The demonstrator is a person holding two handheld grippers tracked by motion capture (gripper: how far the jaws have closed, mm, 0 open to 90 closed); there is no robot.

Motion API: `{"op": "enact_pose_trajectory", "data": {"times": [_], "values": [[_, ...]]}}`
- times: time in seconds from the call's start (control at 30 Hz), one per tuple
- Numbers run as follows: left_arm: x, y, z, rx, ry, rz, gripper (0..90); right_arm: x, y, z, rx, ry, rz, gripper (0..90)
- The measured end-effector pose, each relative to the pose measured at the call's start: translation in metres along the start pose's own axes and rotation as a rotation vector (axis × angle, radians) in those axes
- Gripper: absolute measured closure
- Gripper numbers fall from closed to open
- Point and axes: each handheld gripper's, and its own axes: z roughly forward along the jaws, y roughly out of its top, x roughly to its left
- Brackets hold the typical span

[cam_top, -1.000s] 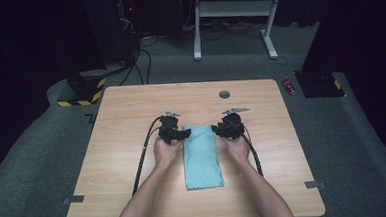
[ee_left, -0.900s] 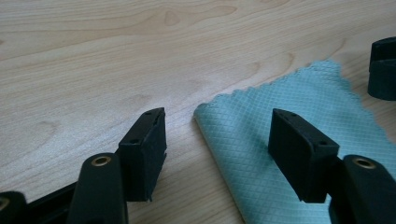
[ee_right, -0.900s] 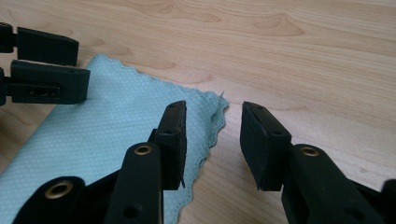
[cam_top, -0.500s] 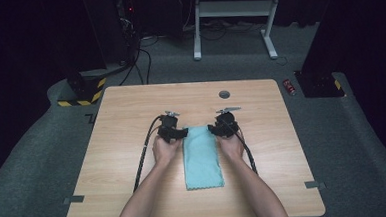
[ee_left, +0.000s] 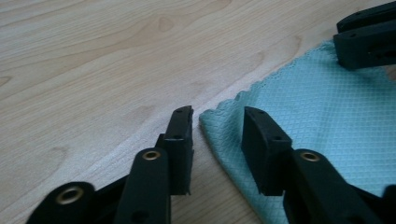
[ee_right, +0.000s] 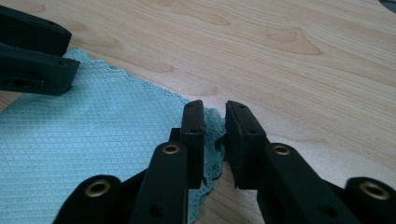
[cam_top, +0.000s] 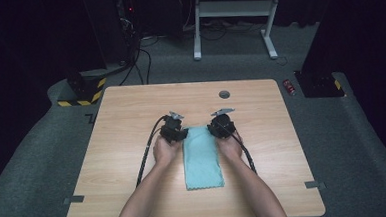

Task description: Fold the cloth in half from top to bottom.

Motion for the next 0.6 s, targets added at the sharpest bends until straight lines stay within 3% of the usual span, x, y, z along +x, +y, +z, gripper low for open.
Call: {"op": "enact_pose_trajectory", "data": {"times": [0.17, 0.3, 0.37, 0.6], "values": [[-0.001, 0.006, 0.001, 0.039, -0.027, 0.024, 73.3, 0.002, 0.0, 0.0, 0.003, 0.011, -0.012, 86.0], [0.0, 0.008, 0.001, 0.049, -0.061, 0.013, 81.7, 0.004, 0.0, 0.0, 0.002, 0.004, -0.032, 88.2], [0.0, 0.009, 0.002, 0.053, -0.075, 0.011, 86.7, 0.003, 0.0, 0.0, 0.003, 0.01, -0.019, 88.6], [0.002, 0.012, -0.001, 0.048, -0.096, 0.007, 88.7, 0.001, 0.002, -0.01, -0.011, 0.033, -0.014, 89.1]]}}
